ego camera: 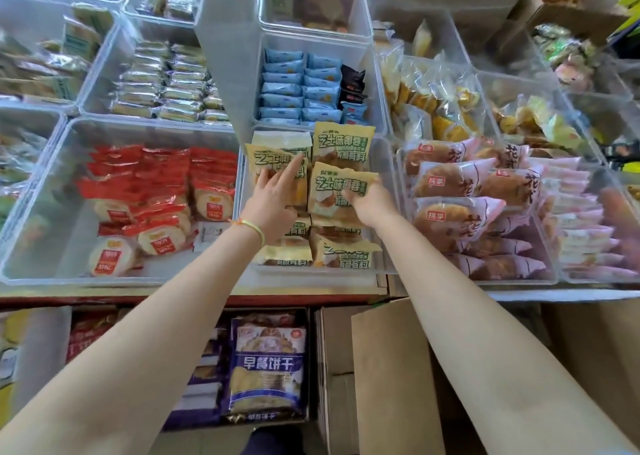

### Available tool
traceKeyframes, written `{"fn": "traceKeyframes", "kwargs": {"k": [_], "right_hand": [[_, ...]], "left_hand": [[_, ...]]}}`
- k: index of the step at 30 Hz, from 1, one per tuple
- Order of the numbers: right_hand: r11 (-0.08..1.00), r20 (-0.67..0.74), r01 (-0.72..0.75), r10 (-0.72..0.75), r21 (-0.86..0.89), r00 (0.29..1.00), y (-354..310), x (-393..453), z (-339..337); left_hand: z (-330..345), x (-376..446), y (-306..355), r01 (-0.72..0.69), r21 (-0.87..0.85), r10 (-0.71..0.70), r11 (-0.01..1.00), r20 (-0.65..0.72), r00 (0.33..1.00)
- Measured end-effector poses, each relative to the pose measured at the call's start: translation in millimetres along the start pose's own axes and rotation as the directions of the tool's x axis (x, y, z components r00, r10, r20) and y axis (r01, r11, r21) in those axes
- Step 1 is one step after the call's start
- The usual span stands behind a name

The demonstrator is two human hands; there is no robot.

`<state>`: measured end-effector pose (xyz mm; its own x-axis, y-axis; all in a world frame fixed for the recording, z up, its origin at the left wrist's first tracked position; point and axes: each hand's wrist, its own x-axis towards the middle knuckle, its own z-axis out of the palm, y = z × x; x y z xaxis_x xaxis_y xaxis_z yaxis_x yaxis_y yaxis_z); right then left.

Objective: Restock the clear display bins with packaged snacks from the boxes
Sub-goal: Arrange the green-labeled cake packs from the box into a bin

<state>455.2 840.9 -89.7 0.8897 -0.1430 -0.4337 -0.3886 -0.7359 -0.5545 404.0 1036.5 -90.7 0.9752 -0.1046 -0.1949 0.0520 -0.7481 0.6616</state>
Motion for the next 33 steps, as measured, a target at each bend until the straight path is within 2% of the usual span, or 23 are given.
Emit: {"fn": "traceKeyframes", "kwargs": {"k": [3, 8, 10, 13, 16, 18, 20, 21, 23, 25, 27, 29, 31, 32, 33], "right_hand": [[0.991, -0.049, 0.004, 0.003, 0.135, 0.999, -2.2, -2.9, -1.1], [0.987, -0.219, -0.02, 0.055, 0.162, 0.974, -8.9, -24.3, -10.2], [0.995, -0.268, 0.04, -0.014, 0.09, 0.963, -5.6, -30.8, -11.4], [0.992, -0.242, 0.126, -0.125, -0.013, 0.962, 6.7, -48.5, -16.8], [0.978, -0.206, 0.205, -0.194, 0.036, 0.959, 24.9, -80.2, -34.4], [0.965, -0.067, 0.21, -0.202, 0.156, 0.977, 47.0, -103.0, -49.6], [0.953, 0.179, 0.176, -0.224, 0.248, 0.958, 77.0, -129.7, -65.4], [0.953, 0.319, 0.141, -0.226, 0.269, 0.921, 94.3, -143.2, -73.0], [0.976, 0.59, 0.108, -0.201, 0.189, 0.782, 128.0, -169.1, -89.2], [0.984, 0.745, 0.157, -0.168, 0.086, 0.645, 159.0, -188.6, -108.1], [0.984, 0.785, 0.094, -0.175, 0.148, 0.595, 189.0, -197.5, -126.6], [0.987, 0.813, -0.004, -0.132, 0.163, 0.567, 219.2, -196.9, -143.0], [0.996, 0.846, -0.073, -0.011, 0.059, 0.533, 252.6, -188.3, -151.3], [0.997, 0.837, -0.081, 0.061, -0.021, 0.543, 270.4, -181.3, -150.5], [0.992, 0.799, -0.07, 0.128, -0.108, 0.587, 288.6, -172.3, -146.8]], "left_hand": [[3.1, -2.2, 0.8, 0.013, 0.009, -0.013, 1.0, -0.065, 0.998], [13.6, -19.4, 5.2, -0.013, 0.046, 0.019, 0.999, -0.129, 0.992], [18.3, -26.6, 11.3, -0.016, -0.008, 0.015, 1.0, -0.137, 0.99], [29.8, -38.4, 24.6, -0.004, -0.013, 0.002, 1.0, -0.139, 0.99], [48.3, -52.9, 43.4, -0.002, -0.028, -0.003, 1.0, -0.167, 0.986], [69.3, -69.3, 63.1, -0.006, -0.032, -0.001, 0.999, -0.201, 0.98], [98.6, -92.5, 88.3, 0.016, -0.058, -0.028, 0.998, -0.205, 0.978], [115.5, -106.5, 101.7, 0.036, -0.06, -0.047, 0.998, -0.186, 0.981], [154.3, -132.3, 123.7, 0.079, -0.055, -0.085, 0.995, -0.117, 0.99], [196.2, -152.0, 138.3, 0.099, -0.058, -0.102, 0.993, -0.044, 0.994], [236.0, -165.1, 148.9, 0.121, 0.03, -0.121, 0.992, 0.0, 0.993], [265.2, -172.5, 162.4, 0.153, 0.136, -0.151, 0.979, -0.026, 0.988], [280.3, -175.2, 177.8, 0.23, 0.159, -0.216, 0.96, -0.098, 0.971], [285.7, -174.9, 184.3, 0.259, 0.199, -0.239, 0.945, -0.12, 0.964], [291.4, -174.9, 189.1, 0.287, 0.247, -0.263, 0.925, -0.126, 0.956]]}}
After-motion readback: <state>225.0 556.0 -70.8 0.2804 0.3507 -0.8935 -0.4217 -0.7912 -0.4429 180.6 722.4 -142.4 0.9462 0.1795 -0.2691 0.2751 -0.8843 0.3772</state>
